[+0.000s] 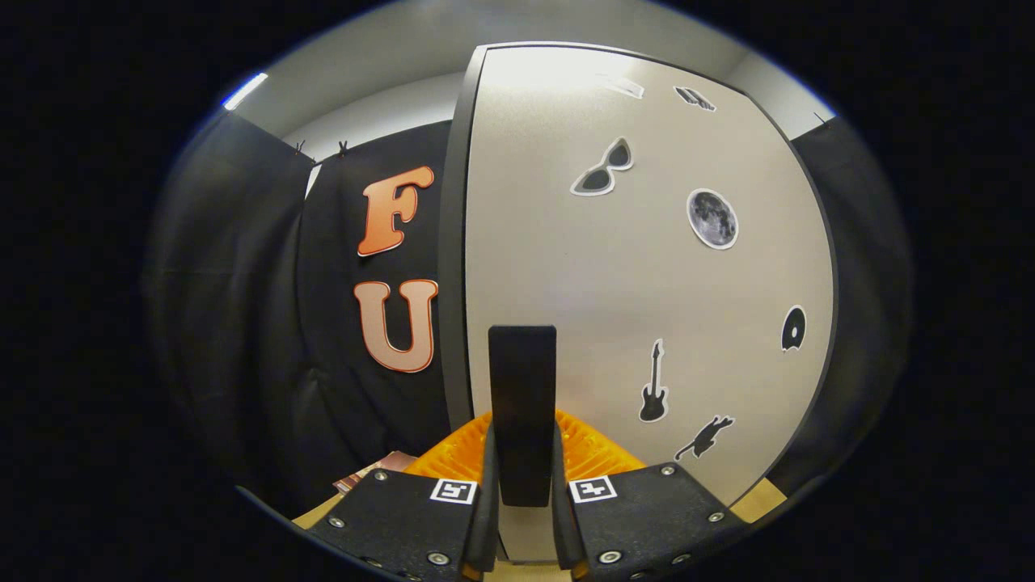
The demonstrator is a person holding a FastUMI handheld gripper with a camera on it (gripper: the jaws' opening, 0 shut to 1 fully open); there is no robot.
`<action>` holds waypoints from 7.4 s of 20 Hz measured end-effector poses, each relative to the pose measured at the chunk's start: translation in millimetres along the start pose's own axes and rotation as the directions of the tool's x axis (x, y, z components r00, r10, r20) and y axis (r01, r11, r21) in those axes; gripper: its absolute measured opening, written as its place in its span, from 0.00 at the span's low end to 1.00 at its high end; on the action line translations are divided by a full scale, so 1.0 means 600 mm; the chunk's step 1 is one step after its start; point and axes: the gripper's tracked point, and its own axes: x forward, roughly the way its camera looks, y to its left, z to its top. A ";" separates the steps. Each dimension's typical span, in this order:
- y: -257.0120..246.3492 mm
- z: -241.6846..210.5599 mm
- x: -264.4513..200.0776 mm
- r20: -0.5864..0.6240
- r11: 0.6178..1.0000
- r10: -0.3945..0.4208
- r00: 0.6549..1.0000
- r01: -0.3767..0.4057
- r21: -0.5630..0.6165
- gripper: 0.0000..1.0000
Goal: Open the shoe cabinet door, grab the shoes and put them into the shoe cabinet, then close the shoe cabinet door.
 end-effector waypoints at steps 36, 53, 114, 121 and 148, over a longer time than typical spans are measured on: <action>-0.140 -0.003 -0.250 -0.040 0.998 -0.057 0.998 0.058 0.026 0.25; -0.329 -0.016 -0.340 -0.023 1.000 -0.011 1.000 0.011 -0.002 0.19; -0.149 -0.509 -0.286 -0.651 0.997 -0.059 0.757 0.080 0.003 0.19; -0.151 -0.644 -0.262 -0.774 0.998 0.020 0.633 0.028 0.049 0.19; -0.141 -0.751 -0.165 -0.831 0.989 0.111 0.545 0.025 0.149 0.00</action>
